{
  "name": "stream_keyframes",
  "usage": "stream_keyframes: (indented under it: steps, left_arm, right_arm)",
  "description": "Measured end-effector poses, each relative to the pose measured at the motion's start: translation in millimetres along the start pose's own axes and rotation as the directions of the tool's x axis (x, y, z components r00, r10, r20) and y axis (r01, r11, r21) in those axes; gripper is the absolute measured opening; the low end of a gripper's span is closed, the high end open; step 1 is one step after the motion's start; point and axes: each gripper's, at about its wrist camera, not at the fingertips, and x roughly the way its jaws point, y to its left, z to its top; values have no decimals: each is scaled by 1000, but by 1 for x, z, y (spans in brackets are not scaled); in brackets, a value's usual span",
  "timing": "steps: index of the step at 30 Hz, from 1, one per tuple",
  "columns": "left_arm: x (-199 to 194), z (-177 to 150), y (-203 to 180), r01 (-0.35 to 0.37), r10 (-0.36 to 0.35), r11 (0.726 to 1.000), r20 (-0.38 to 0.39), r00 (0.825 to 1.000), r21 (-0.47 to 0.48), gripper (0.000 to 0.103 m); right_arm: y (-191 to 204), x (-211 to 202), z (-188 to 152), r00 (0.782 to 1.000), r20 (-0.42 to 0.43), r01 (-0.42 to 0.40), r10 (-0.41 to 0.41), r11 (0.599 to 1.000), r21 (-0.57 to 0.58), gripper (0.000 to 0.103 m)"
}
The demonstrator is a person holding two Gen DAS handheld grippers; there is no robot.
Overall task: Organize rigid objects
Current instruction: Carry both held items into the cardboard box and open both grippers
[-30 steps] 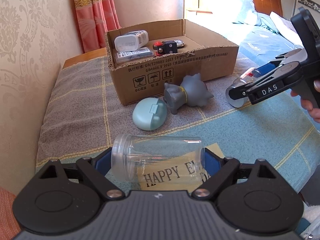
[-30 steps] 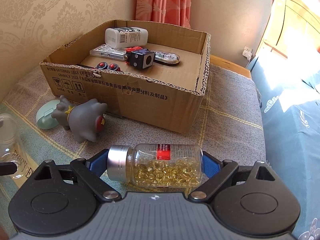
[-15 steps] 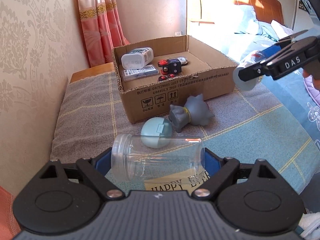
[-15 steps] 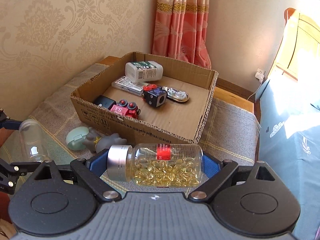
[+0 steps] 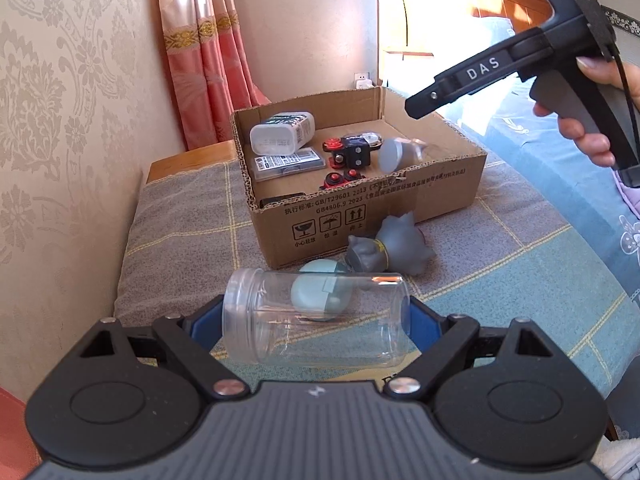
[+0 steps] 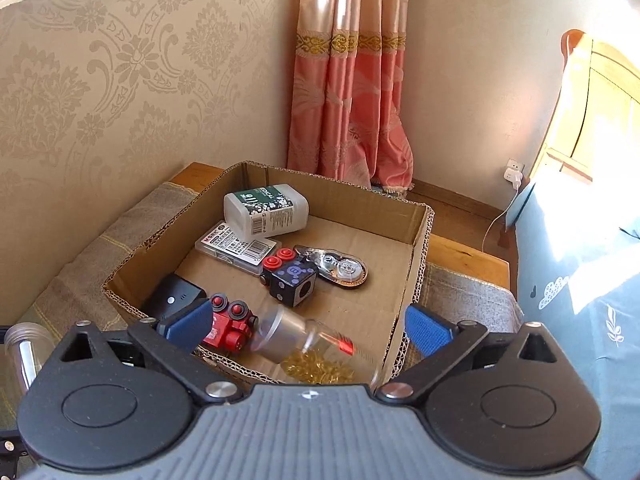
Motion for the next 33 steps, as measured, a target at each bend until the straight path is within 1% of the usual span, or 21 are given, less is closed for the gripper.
stream_keyframes:
  steps: [2, 5, 11, 13, 15, 20, 23, 27, 30, 33]
  left_arm:
    - [0, 3, 1, -6, 6, 1000, 3, 1000, 2, 90]
    - [2, 9, 1, -11, 11, 1000, 11, 1000, 1, 90]
    - [6, 32, 1, 6, -4, 999, 48, 999, -32, 90]
    - [8, 42, -1, 10, -7, 999, 65, 998, -38, 90]
    - [11, 54, -4, 16, -12, 999, 83, 997, -39, 90]
    - [24, 85, -18, 30, -27, 999, 103, 994, -24, 90]
    - [36, 106, -31, 36, -36, 999, 106, 994, 4, 90]
    - [56, 134, -55, 54, -61, 996, 104, 993, 76, 90]
    - [75, 153, -74, 59, -71, 989, 85, 994, 133, 90]
    - [94, 168, -92, 48, -66, 978, 81, 995, 202, 90]
  right_arm:
    - [-2, -5, -5, 1000, 7, -26, 26, 999, 31, 103]
    - [-2, -14, -15, 1000, 17, -20, 19, 999, 49, 103]
    - [-3, -32, -38, 1000, 14, 22, -23, 993, 120, 103]
    - [-5, -35, -47, 999, 2, 50, -51, 987, 155, 103]
    - [-6, -37, -55, 997, -10, 79, -79, 981, 179, 103]
    - [-11, -42, -77, 995, -22, 103, -101, 967, 234, 103]
    - [-11, -42, -88, 994, -39, 112, -106, 963, 246, 103]
    - [-14, -43, -99, 992, -51, 122, -112, 957, 263, 103]
    - [-19, -47, -105, 993, -52, 120, -110, 952, 283, 103]
    - [-26, -54, -110, 993, -47, 118, -109, 944, 307, 103]
